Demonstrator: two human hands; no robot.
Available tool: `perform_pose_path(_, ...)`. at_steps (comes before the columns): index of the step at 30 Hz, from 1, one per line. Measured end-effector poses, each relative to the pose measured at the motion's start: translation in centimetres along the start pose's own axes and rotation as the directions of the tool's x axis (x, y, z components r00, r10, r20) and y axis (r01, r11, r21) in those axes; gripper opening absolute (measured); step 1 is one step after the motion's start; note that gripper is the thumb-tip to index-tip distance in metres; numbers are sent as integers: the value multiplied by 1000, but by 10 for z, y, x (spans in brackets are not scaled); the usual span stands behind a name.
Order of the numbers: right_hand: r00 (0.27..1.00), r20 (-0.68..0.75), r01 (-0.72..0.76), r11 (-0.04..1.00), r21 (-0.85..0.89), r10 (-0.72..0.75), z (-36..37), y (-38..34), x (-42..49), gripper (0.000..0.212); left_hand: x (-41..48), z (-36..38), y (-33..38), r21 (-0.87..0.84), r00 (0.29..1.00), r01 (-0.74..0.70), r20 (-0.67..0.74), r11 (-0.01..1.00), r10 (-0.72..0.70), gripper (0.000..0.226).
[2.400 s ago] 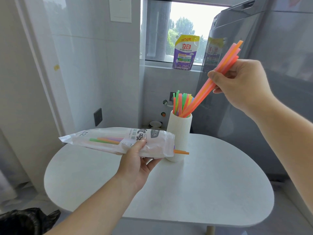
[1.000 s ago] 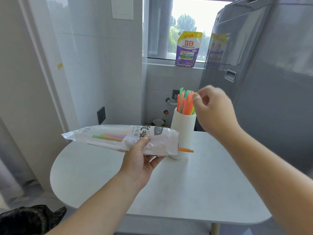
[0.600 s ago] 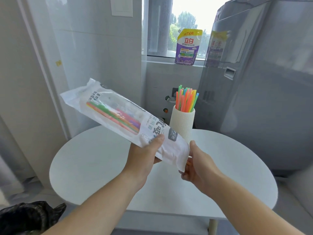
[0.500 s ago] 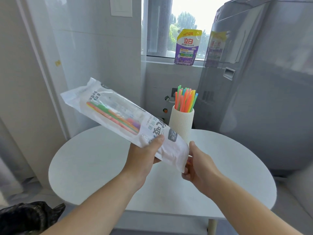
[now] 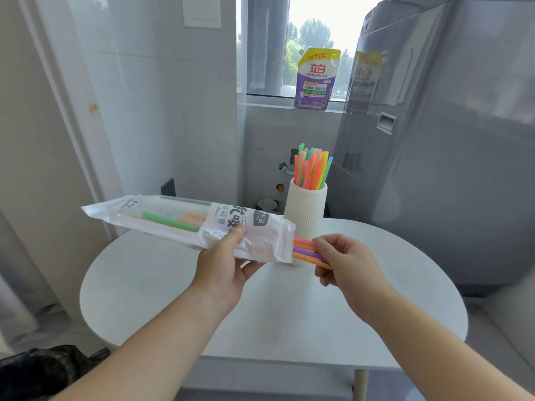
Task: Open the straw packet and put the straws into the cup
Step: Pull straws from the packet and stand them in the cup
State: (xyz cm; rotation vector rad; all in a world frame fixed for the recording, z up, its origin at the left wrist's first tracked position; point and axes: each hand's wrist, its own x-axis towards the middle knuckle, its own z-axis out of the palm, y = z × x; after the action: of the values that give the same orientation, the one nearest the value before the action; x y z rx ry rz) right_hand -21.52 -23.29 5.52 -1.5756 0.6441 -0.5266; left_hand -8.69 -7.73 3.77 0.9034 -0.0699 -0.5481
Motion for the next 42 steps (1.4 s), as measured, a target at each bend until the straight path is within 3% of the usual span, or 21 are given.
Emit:
perform_pose_path(3,998,-10,60,996,-63,-60,-4,-3,-2,18,2,-1,-1,-21,1000,17,-2,1000,-17,31)
perform_pose_path(8,996,77,36,999,-6,-36,-10,-8,-1,12,3,-1,-2,-41,999,39,-4,998,-40,28)
perform_pose_path(15,997,2,72,996,-48,-72,-22,-13,5,9,2,-1,-2,-63,999,49,-20,997,-51,35)
perform_pose_path(29,990,59,139,977,-161,-131,-16,-14,2,7,1,2,-2,-91,998,50,-31,995,-53,34)
perform_pose_path(36,959,-49,262,942,-209,-278,-16,-19,1,10,-2,6,-2,-111,997,67,-19,992,-70,36)
perform_pose_path(42,970,1,238,952,-193,-242,-18,-20,0,9,-1,2,1,-117,998,63,-13,991,-65,35)
